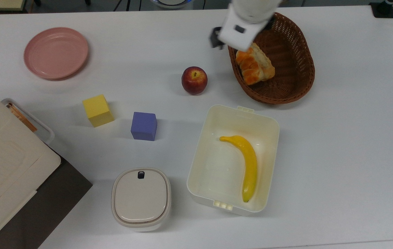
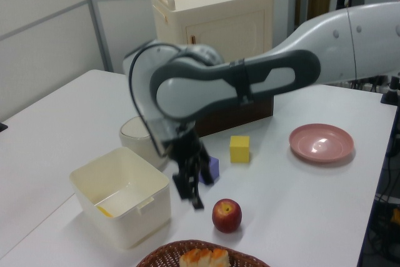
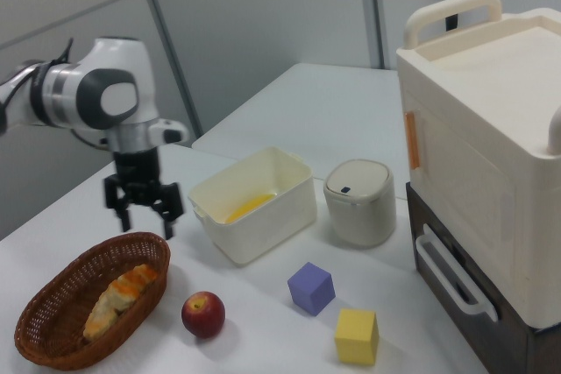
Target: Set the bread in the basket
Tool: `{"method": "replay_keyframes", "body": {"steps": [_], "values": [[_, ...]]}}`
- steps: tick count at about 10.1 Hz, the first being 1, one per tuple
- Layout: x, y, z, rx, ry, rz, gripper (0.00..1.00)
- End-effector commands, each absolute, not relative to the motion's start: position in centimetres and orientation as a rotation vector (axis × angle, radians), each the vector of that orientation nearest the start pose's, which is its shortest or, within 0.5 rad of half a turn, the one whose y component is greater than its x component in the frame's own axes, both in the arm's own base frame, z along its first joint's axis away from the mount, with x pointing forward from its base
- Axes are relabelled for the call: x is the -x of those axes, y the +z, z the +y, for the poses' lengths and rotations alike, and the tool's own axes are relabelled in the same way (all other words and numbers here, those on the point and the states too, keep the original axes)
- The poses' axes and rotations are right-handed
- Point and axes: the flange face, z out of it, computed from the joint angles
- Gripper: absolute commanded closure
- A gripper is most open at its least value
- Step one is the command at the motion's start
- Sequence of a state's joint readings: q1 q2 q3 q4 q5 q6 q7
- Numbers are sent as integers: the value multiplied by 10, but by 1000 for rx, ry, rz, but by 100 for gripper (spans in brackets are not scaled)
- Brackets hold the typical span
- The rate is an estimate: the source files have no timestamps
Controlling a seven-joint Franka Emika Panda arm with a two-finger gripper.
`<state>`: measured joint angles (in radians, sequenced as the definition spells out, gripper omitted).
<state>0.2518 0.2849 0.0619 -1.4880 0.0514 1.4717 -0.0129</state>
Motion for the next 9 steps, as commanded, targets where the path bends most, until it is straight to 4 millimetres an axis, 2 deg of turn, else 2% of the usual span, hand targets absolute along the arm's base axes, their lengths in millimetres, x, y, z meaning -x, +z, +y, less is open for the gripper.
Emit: {"method": "replay_keyframes", "body": {"steps": [1,2,3,5,6,7,8,9], "values": [[-597,521,96,3152,396,-355,0],[-601,522,67,3185,389,-288,0],[-606,527,29,3227,370,-209,0],[-618,543,-33,3247,222,-135,0],[-618,551,-47,3257,191,-103,0],[-617,558,-54,3253,178,-213,0],[-612,571,-67,3239,131,-212,0],[-613,573,-70,3231,102,-219,0]]}}
